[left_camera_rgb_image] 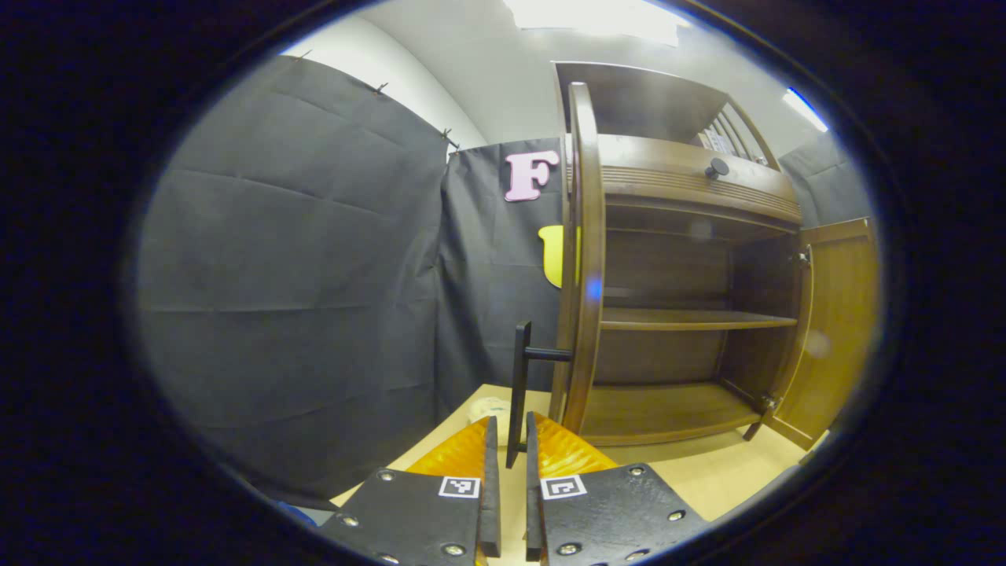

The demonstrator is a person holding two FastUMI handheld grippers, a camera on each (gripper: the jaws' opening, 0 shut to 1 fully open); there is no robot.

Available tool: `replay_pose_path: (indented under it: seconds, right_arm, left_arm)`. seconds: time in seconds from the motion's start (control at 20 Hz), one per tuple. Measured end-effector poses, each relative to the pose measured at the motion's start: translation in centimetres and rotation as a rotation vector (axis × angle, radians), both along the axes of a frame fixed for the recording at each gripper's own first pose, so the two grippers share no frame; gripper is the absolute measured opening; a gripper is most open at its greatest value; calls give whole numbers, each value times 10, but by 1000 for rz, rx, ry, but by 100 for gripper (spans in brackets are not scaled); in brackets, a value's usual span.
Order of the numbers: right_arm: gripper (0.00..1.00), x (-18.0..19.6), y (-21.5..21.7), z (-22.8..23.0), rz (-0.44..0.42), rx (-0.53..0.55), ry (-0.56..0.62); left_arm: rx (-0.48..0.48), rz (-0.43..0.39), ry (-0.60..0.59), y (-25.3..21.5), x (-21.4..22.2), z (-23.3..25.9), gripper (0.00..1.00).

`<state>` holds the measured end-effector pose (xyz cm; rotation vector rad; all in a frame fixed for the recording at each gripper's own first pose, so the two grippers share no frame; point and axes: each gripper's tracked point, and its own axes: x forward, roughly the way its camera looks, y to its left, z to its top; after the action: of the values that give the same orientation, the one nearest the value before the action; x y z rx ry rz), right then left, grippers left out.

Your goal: Open the right door of the double-door shoe cabinet with the right hand, and open the left door with the left hand.

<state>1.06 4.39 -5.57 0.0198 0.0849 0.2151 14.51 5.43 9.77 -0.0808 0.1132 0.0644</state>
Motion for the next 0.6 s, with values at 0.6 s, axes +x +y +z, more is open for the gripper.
replay_pose_path:
  seconds: [0.6]
  right_arm:
    - [95,-14,-36,22,-48,-7,-49]
  left_arm:
    - [29,-137,-84,-42,-52,49,19]
